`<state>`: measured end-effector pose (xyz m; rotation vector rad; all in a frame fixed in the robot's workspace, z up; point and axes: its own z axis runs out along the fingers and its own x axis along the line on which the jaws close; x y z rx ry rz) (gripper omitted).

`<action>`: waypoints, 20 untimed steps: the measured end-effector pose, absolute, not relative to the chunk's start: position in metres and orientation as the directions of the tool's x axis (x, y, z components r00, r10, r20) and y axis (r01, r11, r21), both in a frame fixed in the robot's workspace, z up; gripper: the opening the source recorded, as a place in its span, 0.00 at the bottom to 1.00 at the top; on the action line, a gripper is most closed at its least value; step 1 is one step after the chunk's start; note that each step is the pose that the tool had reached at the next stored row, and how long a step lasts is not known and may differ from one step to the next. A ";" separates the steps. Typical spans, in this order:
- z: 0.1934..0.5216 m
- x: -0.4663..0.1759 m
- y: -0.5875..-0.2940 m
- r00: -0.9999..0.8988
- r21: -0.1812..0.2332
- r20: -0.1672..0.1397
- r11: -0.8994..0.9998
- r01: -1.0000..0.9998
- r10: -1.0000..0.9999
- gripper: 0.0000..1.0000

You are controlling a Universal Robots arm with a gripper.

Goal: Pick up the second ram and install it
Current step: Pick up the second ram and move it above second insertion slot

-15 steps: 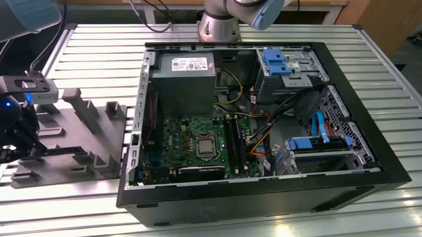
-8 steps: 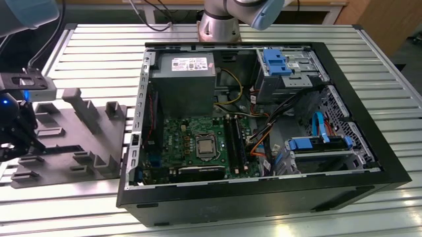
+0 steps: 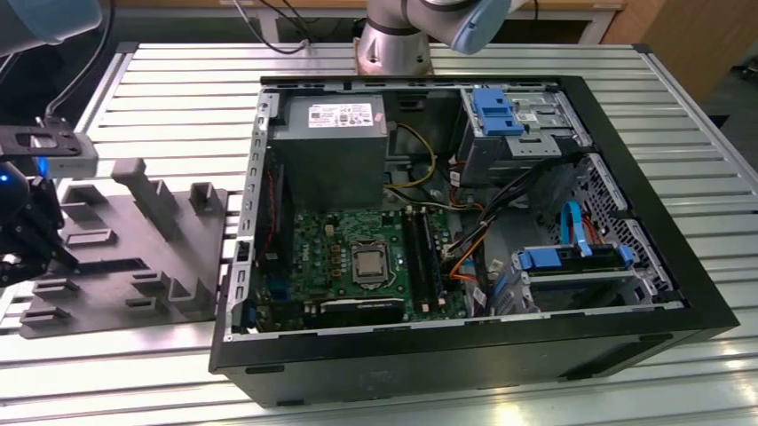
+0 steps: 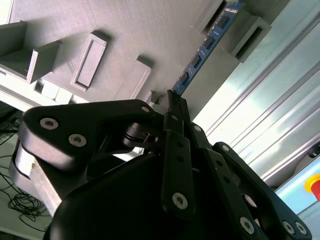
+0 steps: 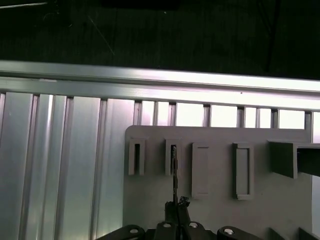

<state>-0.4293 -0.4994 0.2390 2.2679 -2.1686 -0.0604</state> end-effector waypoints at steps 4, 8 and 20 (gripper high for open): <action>0.243 -0.429 -0.499 0.044 0.029 -0.026 -0.045 -0.999 -0.999 0.11; 0.246 -0.429 -0.499 0.044 0.029 -0.026 -0.045 -0.999 -0.999 0.11; 0.255 -0.429 -0.499 0.044 0.028 -0.026 -0.045 -0.999 -0.999 0.11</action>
